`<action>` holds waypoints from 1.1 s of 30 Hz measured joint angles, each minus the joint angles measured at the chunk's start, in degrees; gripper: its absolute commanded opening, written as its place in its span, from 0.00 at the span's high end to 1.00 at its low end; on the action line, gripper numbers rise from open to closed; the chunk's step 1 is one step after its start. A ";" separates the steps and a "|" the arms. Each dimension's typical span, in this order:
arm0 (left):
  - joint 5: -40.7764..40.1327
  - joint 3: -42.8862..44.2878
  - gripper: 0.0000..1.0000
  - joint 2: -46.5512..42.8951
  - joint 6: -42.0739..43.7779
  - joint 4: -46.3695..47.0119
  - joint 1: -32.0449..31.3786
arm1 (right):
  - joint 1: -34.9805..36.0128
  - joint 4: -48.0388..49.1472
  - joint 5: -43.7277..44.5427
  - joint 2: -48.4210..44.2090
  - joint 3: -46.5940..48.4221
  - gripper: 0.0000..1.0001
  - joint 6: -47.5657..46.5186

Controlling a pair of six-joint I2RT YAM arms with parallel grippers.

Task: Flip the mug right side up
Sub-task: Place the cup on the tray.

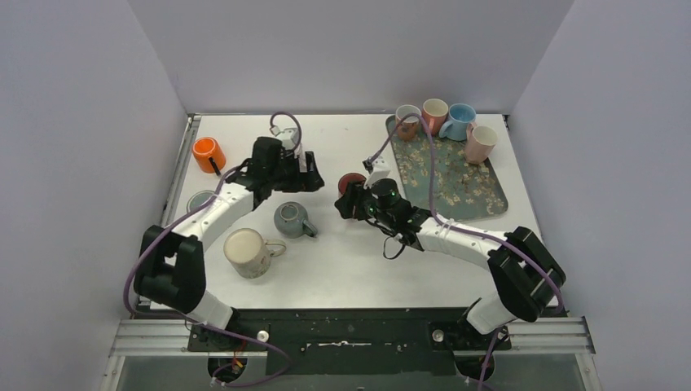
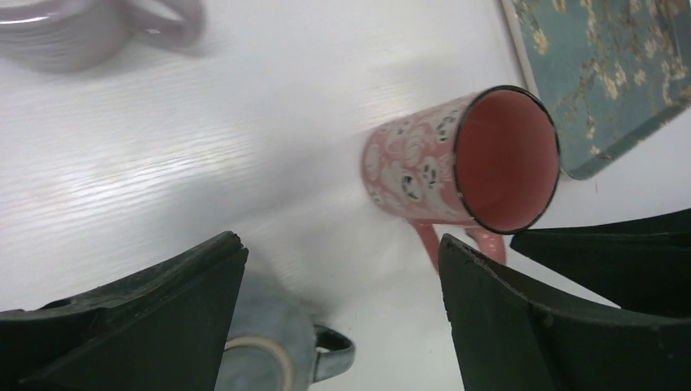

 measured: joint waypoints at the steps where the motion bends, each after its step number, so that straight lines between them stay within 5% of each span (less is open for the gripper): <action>1: -0.68 -1.07 0.14 -1.81 -0.04 -0.28 1.20 | 1.05 -3.82 2.69 0.66 2.40 0.45 0.09; 8: -2.60 -7.63 0.12 -12.61 -0.09 -1.70 11.47 | 4.11 -17.77 12.76 5.68 9.29 0.46 2.45; 17: -2.10 -12.55 0.11 -21.84 2.29 -2.43 12.09 | 4.74 -27.19 20.02 7.96 12.76 0.61 3.89; 25: -0.94 -18.10 0.10 -26.29 4.96 -3.02 11.85 | 4.39 -32.22 23.21 9.62 15.82 0.51 1.36; 29: -0.20 -19.41 0.10 -27.52 5.88 -2.95 10.51 | 3.34 -31.74 23.19 12.26 17.70 0.62 -0.63; 33: 0.44 -19.41 0.09 -28.11 6.56 -2.86 9.05 | 2.80 -31.28 22.71 13.38 18.32 0.84 -3.10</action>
